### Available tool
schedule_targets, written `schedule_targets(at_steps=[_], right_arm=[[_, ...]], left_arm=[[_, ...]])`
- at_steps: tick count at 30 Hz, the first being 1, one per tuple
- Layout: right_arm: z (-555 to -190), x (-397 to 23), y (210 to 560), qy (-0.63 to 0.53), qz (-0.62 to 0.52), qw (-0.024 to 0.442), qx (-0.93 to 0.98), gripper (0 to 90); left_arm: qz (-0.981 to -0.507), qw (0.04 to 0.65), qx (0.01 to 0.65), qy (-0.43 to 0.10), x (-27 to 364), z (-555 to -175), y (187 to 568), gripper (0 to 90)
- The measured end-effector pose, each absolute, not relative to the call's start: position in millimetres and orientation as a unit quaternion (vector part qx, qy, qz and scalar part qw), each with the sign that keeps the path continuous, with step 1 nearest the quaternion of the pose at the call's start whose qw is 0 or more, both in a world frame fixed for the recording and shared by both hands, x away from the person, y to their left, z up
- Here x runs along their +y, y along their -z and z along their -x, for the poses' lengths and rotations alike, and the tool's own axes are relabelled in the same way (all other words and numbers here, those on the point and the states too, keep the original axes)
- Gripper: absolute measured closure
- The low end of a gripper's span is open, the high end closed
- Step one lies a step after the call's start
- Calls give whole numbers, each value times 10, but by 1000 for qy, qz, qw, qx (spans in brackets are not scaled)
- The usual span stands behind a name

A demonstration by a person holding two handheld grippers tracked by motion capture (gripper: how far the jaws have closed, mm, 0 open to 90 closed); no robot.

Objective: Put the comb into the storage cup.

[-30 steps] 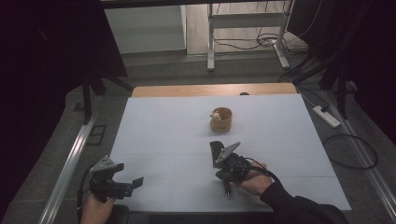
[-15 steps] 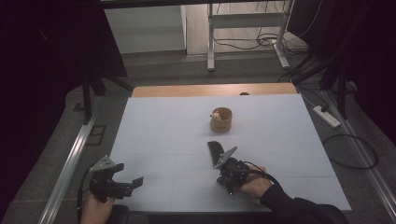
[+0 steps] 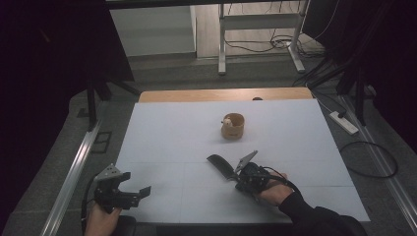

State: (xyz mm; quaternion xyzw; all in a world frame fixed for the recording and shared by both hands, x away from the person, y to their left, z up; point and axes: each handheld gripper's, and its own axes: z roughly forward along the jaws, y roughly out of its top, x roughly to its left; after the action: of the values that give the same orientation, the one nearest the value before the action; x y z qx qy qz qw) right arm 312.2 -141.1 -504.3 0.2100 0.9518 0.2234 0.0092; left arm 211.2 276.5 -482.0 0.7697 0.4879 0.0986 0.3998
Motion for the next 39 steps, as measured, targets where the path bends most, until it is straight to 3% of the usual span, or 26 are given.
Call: schedule_targets(at_steps=[31,35,39], right_arm=[[-3295,-1725,4934,-236,-252,24,938,900],[-3253,-1748,4830,-260,-249,30,932,860],[-3236,-1767,4785,-268,-250,46,929,742]], left_arm=[[-768,402,489,-96,2770,-2116,4823,0],[-769,400,489,-96,2766,-2117,4822,0],[-770,400,488,-97,2762,-2117,4822,0]])
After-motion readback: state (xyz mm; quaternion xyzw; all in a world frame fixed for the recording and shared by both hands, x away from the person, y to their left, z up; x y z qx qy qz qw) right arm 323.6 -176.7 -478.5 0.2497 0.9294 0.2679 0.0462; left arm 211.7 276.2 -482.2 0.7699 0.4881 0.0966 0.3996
